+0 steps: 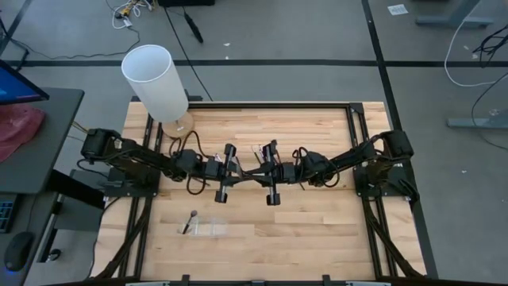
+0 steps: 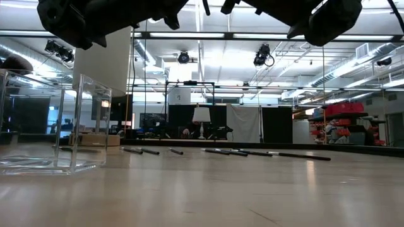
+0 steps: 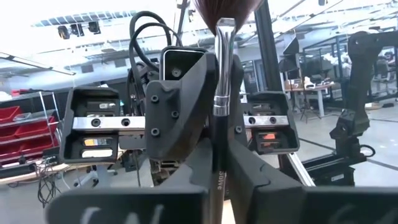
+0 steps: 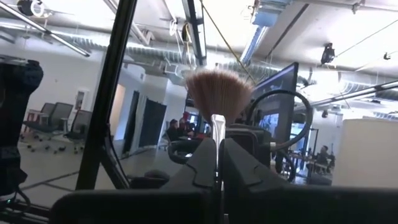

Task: Put items in baskets/containers
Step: Put the highlighter brush into the transparent organizer

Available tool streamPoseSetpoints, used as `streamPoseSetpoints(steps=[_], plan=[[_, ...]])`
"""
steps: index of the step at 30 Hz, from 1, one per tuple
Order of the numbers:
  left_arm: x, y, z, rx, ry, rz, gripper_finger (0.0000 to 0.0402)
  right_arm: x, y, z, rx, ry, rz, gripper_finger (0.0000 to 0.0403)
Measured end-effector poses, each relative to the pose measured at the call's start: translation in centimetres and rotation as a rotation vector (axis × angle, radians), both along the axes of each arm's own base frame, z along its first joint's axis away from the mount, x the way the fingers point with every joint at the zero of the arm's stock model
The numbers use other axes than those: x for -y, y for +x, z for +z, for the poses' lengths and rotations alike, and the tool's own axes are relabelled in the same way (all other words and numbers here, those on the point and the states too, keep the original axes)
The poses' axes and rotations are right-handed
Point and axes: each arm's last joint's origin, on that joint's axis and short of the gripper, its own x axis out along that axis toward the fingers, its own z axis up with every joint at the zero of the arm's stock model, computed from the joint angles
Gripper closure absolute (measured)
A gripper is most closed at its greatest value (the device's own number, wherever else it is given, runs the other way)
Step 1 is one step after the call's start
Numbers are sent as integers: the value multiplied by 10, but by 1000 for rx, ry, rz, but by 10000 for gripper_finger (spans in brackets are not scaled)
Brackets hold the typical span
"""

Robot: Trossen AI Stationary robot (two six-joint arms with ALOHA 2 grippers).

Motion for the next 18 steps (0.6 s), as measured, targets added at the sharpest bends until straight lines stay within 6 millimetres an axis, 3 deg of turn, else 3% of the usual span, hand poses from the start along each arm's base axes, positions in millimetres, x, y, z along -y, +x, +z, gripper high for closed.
streamPoseSetpoints(steps=[9,18], plan=[[2,-6,1,-140,-7,63,382,1,1,-2,-131,60,17,344],[3,-49,22,-407,-29,266,382,10,-22,12,-453,115,-177,271]])
